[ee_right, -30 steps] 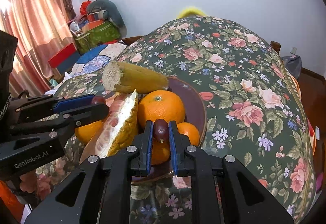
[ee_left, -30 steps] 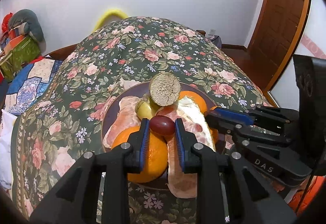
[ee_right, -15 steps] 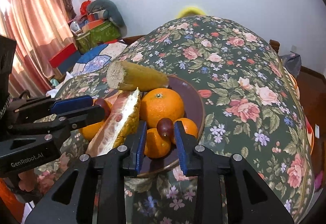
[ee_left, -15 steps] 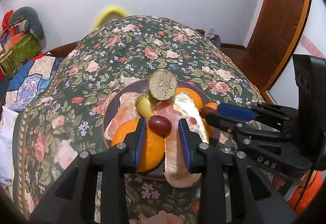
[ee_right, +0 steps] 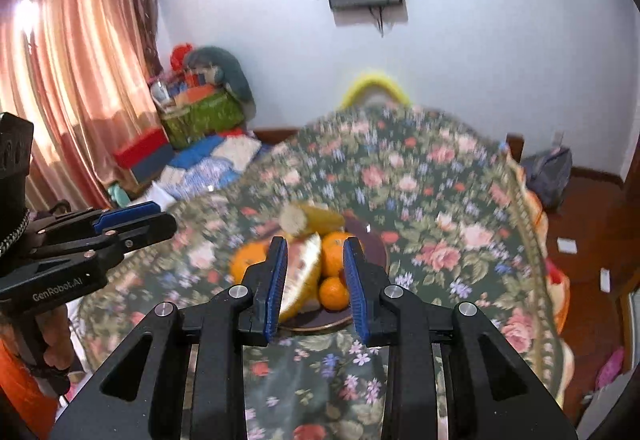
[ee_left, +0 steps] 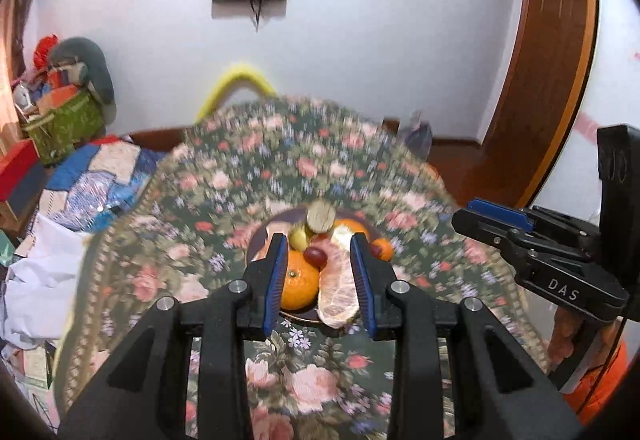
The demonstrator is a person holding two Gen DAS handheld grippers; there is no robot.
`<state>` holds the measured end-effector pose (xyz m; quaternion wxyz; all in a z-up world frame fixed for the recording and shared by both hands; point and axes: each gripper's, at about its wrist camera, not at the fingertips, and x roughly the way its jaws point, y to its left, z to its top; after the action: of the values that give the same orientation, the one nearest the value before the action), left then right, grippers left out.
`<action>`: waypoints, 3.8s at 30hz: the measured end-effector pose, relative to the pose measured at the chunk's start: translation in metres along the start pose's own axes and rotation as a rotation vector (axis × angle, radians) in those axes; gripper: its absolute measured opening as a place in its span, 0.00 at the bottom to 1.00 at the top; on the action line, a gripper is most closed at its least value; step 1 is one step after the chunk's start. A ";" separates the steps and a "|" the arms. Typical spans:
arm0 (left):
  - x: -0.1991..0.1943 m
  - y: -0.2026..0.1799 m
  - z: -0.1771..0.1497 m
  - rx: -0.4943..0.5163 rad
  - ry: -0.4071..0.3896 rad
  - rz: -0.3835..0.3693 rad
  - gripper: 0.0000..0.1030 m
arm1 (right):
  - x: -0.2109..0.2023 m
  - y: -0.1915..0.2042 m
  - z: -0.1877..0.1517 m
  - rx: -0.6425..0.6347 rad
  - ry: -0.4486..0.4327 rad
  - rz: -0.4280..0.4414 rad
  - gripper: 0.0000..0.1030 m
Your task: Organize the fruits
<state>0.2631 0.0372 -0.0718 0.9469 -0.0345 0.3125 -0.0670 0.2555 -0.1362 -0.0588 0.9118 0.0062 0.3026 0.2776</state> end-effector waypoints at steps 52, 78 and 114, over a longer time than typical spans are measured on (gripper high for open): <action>-0.223 -0.047 -0.055 0.000 -0.415 0.082 1.00 | -0.211 0.095 -0.041 -0.034 -0.467 -0.191 1.00; -0.221 -0.050 -0.055 0.022 -0.409 0.068 1.00 | -0.216 0.096 -0.038 -0.034 -0.470 -0.195 1.00; -0.219 -0.057 -0.055 0.046 -0.401 0.044 1.00 | -0.218 0.093 -0.037 -0.041 -0.467 -0.203 1.00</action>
<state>0.0495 0.0120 0.0190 0.9919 -0.0188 0.1169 -0.0450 0.0441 -0.1746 0.0470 0.9800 0.0215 0.0772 0.1820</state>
